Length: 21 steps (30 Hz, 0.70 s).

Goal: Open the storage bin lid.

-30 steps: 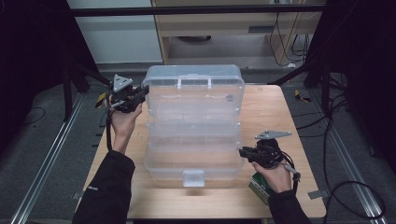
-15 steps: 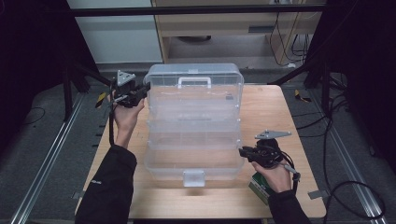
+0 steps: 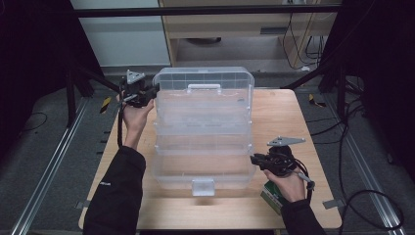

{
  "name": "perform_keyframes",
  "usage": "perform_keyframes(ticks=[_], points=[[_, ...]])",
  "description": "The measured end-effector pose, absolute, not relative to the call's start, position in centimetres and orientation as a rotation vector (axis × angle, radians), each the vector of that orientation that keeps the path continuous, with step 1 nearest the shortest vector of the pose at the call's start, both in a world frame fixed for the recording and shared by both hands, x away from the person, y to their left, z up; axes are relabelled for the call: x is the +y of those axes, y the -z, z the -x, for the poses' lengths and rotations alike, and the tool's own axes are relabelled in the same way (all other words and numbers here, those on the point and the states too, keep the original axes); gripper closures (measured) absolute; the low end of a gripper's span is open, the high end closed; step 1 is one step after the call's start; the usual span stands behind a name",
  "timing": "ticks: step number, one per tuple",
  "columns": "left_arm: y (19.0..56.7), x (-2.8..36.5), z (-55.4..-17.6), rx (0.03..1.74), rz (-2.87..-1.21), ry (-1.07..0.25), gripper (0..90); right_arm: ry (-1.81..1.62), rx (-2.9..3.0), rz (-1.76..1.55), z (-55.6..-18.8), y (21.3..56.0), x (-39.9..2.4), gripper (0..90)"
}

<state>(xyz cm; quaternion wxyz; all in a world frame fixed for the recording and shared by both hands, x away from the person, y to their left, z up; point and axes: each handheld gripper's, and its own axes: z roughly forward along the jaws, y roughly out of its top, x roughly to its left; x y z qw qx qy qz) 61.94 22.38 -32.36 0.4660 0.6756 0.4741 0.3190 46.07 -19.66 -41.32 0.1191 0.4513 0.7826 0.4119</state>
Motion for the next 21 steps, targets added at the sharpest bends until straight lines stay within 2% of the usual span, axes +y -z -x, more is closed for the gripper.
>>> perform_keyframes(ticks=[21], points=[[34.2, 22.0, -65.7, 1.236, -1.676, -0.760, 76.9, -1.207, 2.290, -1.314, -46.1, 41.3, -19.7, 76.0]])
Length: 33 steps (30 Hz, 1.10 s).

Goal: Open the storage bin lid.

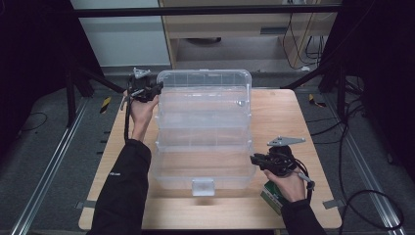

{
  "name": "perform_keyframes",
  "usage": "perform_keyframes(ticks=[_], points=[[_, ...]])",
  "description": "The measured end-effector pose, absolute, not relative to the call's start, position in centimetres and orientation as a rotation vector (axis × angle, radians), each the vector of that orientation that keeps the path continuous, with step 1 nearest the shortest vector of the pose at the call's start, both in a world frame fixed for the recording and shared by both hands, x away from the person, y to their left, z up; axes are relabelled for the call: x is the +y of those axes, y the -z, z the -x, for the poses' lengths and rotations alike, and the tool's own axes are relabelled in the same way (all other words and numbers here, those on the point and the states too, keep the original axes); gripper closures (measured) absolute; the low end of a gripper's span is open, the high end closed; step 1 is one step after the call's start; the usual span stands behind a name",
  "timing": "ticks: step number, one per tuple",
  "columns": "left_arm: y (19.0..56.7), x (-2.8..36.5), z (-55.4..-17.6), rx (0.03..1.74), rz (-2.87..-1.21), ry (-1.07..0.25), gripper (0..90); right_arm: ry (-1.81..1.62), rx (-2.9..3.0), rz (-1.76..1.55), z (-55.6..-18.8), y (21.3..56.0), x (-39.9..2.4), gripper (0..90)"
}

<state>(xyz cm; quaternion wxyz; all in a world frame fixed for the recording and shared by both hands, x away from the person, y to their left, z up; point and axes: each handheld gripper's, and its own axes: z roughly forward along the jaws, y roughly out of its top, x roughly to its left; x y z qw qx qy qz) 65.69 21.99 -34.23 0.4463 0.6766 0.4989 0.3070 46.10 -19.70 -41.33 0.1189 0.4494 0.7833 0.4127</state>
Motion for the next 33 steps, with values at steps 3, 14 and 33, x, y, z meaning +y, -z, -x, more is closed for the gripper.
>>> perform_keyframes(ticks=[3, 14, 33], points=[[34.6, 22.0, -66.1, 1.246, -1.671, -0.748, 76.9, -1.207, 2.290, -1.320, -46.1, 41.3, -19.7, 76.1], [34.6, 21.8, -67.3, 1.278, -1.715, -0.719, 76.7, -1.194, 2.291, -1.314, -46.1, 41.3, -19.6, 76.1], [34.8, 22.6, -67.9, 1.295, -1.705, -0.712, 64.9, -1.189, 2.294, -1.310, -46.1, 41.2, -19.5, 76.0]])
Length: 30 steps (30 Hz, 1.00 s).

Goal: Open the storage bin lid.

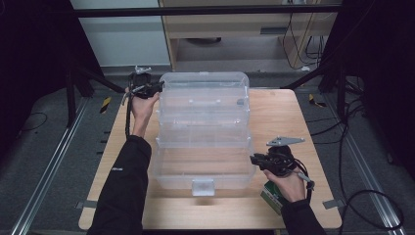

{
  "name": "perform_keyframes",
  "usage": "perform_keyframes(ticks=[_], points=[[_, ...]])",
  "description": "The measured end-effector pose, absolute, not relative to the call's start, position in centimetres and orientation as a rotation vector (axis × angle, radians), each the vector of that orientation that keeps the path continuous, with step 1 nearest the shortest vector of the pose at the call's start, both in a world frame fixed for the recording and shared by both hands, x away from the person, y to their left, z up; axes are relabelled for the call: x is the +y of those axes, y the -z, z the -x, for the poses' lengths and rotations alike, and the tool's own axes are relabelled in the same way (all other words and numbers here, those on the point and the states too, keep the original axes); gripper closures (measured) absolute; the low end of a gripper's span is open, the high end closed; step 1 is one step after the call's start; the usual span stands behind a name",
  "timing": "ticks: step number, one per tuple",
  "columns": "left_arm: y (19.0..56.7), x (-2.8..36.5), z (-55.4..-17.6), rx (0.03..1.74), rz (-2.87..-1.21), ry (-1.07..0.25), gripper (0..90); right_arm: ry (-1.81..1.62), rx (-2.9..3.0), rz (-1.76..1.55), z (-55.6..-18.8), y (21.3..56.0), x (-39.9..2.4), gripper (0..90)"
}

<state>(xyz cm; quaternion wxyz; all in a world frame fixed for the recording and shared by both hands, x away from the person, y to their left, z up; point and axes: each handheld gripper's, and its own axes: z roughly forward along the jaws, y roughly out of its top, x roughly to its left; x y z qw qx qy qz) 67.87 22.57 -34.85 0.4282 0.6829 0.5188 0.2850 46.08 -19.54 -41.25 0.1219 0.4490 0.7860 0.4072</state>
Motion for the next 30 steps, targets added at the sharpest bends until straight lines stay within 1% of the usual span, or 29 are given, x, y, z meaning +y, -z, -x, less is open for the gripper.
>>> perform_keyframes(ticks=[1, 5, 7, 13, 14, 15, 17, 20, 23, 27, 30], points=[[34.9, 23.0, -67.8, 1.305, -1.710, -0.693, 59.5, -1.189, 2.299, -1.306, -46.1, 41.3, -19.6, 76.0], [34.6, 23.8, -66.8, 1.284, -1.684, -0.681, 55.9, -1.192, 2.296, -1.310, -46.1, 41.3, -19.5, 75.5], [34.0, 24.6, -65.4, 1.255, -1.702, -0.697, 54.4, -1.200, 2.294, -1.308, -46.2, 41.3, -19.5, 75.5], [33.2, 25.9, -61.0, 1.184, -1.735, -0.689, 49.6, -1.200, 2.298, -1.313, -46.2, 41.3, -19.5, 75.4], [32.9, 26.2, -59.4, 1.151, -1.750, -0.692, 49.5, -1.200, 2.300, -1.319, -46.2, 41.3, -19.6, 75.3], [32.9, 26.2, -59.4, 1.151, -1.750, -0.692, 49.0, -1.200, 2.300, -1.319, -46.2, 41.3, -19.6, 75.3], [32.7, 26.5, -58.0, 1.128, -1.751, -0.699, 48.7, -1.198, 2.302, -1.319, -46.2, 41.3, -19.6, 75.3], [32.6, 26.8, -56.1, 1.111, -1.757, -0.654, 46.5, -1.198, 2.300, -1.311, -46.2, 41.3, -19.6, 75.3], [32.8, 26.8, -54.4, 1.095, -1.767, -0.648, 45.9, -1.195, 2.301, -1.314, -46.2, 41.3, -19.5, 75.4], [33.9, 27.0, -52.1, 1.084, -1.780, -0.639, 45.8, -1.192, 2.300, -1.312, -46.2, 41.2, -19.5, 75.3], [35.2, 27.2, -50.9, 1.100, -1.793, -0.599, 46.5, -1.191, 2.299, -1.312, -46.2, 41.2, -19.5, 75.4]])
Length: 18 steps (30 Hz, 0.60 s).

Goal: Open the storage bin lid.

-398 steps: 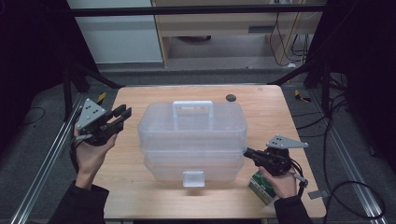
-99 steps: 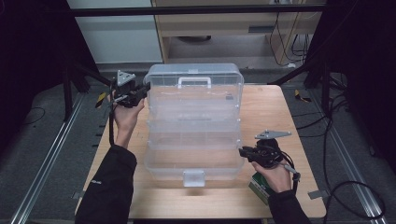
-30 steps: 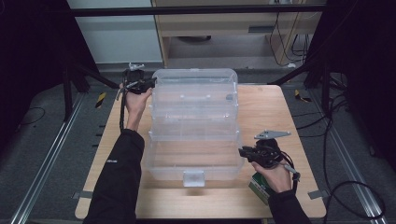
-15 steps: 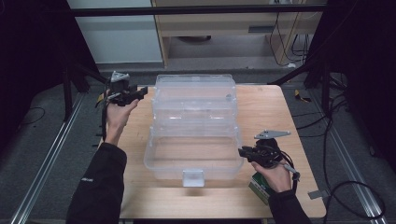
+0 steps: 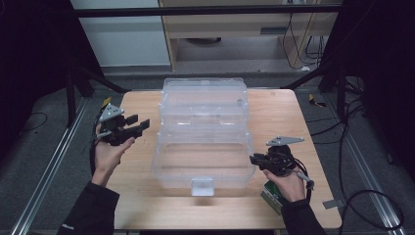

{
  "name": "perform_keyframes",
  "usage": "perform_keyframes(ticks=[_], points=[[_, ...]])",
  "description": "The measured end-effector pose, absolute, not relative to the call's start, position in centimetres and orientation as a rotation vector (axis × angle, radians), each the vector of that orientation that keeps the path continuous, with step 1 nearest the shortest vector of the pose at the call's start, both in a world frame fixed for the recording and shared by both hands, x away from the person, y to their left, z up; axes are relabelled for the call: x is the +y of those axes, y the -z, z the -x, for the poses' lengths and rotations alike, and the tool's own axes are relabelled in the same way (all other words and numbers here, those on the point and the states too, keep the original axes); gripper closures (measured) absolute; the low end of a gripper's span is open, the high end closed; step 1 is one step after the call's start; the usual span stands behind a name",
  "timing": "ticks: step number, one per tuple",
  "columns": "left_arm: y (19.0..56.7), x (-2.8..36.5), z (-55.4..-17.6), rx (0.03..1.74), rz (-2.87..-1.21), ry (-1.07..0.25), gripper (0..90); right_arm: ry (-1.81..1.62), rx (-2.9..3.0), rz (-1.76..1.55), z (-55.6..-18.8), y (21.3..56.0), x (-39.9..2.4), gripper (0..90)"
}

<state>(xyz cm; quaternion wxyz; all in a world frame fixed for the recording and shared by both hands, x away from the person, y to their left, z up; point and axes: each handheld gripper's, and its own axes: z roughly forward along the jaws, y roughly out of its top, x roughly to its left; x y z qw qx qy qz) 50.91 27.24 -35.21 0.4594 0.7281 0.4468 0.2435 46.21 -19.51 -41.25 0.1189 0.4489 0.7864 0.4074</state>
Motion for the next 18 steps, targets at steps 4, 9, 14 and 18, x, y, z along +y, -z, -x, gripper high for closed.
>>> perform_keyframes(ticks=[4, 9, 14, 18], points=[[37.0, 27.1, -49.2, 1.109, -1.814, -0.551, 47.6, -1.192, 2.298, -1.311, -46.2, 41.3, -19.5, 75.4], [38.8, 26.6, -47.7, 1.093, -1.857, -0.501, 51.8, -1.193, 2.296, -1.313, -46.2, 41.3, -19.5, 75.4], [39.9, 25.3, -46.6, 1.078, -1.965, -0.488, 55.5, -1.189, 2.293, -1.315, -46.1, 41.3, -19.5, 75.4], [40.7, 25.0, -46.5, 1.110, -1.983, -0.467, 59.9, -1.193, 2.293, -1.316, -46.1, 41.3, -19.5, 75.5]])
